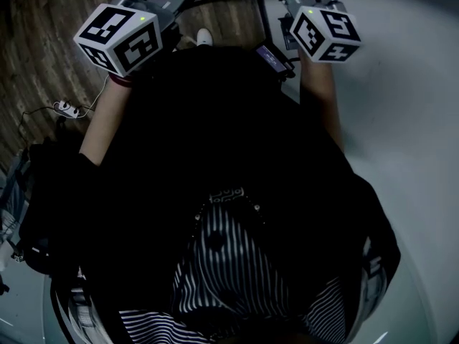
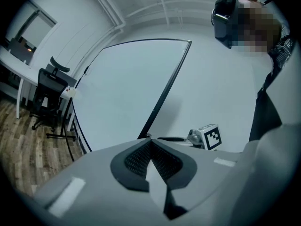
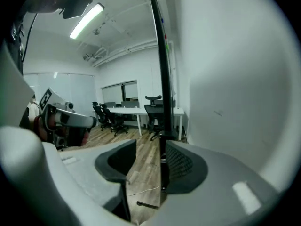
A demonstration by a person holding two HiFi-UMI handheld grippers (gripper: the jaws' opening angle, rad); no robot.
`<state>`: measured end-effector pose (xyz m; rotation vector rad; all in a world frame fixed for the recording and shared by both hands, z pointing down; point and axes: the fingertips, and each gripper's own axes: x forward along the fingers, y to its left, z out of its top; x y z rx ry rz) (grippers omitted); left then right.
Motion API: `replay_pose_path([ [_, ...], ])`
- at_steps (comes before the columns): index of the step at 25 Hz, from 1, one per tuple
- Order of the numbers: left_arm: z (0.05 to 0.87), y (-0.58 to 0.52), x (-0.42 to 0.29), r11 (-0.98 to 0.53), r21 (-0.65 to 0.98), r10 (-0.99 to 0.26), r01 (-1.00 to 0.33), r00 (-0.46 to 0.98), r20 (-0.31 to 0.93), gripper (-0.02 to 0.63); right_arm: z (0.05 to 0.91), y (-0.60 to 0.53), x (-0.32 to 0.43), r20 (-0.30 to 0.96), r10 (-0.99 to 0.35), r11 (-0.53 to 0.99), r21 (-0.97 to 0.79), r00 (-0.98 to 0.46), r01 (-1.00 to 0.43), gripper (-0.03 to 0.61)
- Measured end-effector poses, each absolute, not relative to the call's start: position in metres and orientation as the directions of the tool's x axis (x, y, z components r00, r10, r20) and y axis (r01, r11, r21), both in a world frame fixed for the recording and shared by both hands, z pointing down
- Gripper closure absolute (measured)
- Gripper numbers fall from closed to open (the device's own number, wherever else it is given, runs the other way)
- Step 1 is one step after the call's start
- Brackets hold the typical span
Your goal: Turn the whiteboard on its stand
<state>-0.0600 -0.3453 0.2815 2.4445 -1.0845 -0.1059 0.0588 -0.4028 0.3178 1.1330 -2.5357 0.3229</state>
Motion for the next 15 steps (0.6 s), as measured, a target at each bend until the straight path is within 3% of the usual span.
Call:
replay_pose_path([
  [2, 0.284, -0.347, -0.058, -0.591, 0.438, -0.710, -0.678, 0.694, 0.116, 0.610, 0.321, -0.393, 0.047, 0.392, -0.634, 0.694, -0.093, -0.667, -0.714, 0.404],
  [8, 0.272, -0.334, -0.060, -0.614, 0.417, -0.697, -0.670, 0.708, 0.112, 0.610, 0.296, -0.365, 0.020, 0.306, -0.594, 0.724, -0.201, -0.744, -0.660, 0.558],
  [15, 0.297, -0.325, -0.075, -0.584, 0.427, -0.720, -0.691, 0.683, 0.121, 0.610, 0.313, -0.352, 0.003, 0.299, -0.559, 0.753, -0.209, -0.773, -0.624, 0.566],
])
